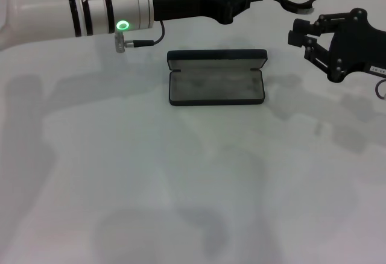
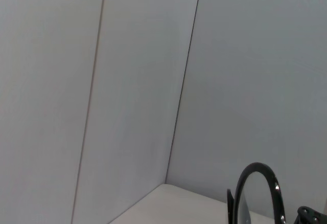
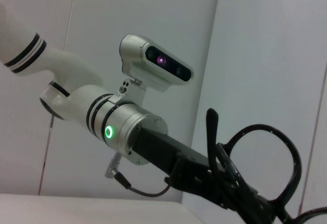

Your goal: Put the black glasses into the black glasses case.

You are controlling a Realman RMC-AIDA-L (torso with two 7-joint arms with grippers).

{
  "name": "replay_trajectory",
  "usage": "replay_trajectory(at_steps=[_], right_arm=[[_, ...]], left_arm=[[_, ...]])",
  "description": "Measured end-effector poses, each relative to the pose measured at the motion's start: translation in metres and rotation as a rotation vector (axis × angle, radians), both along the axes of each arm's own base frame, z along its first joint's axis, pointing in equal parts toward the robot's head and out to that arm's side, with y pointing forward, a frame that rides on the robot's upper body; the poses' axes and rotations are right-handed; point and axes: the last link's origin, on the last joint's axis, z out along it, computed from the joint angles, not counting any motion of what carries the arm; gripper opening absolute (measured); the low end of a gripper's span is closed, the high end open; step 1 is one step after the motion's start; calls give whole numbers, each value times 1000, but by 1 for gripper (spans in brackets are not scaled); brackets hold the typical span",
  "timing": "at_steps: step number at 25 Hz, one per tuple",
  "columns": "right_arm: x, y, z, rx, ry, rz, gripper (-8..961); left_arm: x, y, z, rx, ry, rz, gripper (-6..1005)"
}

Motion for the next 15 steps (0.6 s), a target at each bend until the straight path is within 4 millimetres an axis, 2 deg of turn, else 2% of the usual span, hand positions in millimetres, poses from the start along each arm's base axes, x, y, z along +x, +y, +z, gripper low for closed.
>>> replay_trajectory(at_steps=[8,15], right_arm=[[2,-4,-12,-108,-101,0,163],[-17,-1,-14,-199,-167,25,162]], left_arm=[[-1,0,-1,42,31,-57,30],[-5,-3,-6,65,95,-126,31]])
